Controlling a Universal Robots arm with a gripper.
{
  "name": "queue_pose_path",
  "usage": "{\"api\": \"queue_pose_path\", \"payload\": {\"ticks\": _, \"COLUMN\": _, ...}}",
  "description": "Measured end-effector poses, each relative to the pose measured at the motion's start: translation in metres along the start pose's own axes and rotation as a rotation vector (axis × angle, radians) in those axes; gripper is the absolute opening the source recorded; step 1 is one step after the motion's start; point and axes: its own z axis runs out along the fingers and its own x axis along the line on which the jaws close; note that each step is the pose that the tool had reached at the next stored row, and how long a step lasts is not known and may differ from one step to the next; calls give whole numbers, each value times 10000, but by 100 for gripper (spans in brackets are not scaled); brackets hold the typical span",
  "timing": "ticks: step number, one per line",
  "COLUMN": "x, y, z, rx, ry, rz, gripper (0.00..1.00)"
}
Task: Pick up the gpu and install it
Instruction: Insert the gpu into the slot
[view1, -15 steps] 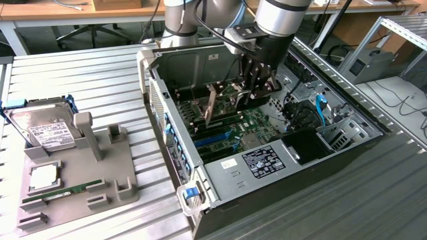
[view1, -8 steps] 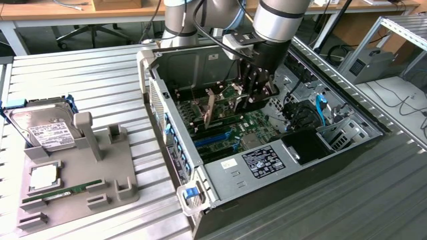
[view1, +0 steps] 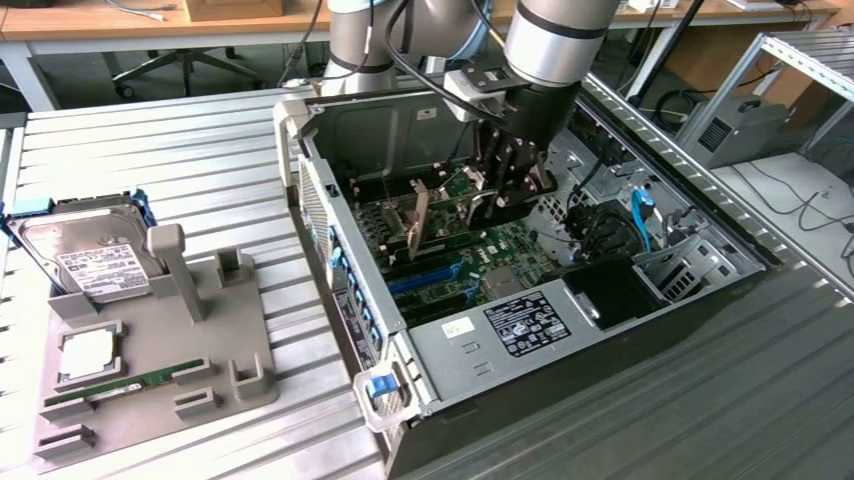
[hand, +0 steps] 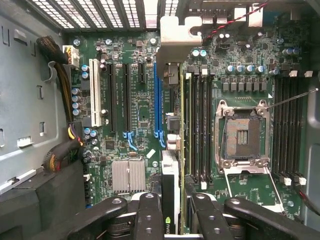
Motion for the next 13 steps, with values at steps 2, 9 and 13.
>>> {"api": "queue_pose_path", "payload": {"ticks": 2, "x": 0, "y": 0, "z": 0, "rx": 0, "ry": 26, "rz": 7, "gripper": 27}}
{"api": "queue_pose_path", "payload": {"ticks": 9, "x": 0, "y": 0, "z": -1, "rx": 1, "ry": 48, "rz": 10, "gripper": 27}}
{"api": "queue_pose_path", "payload": {"ticks": 13, "x": 0, "y": 26, "z": -1, "rx": 1, "ry": 47, "rz": 25, "gripper": 27}}
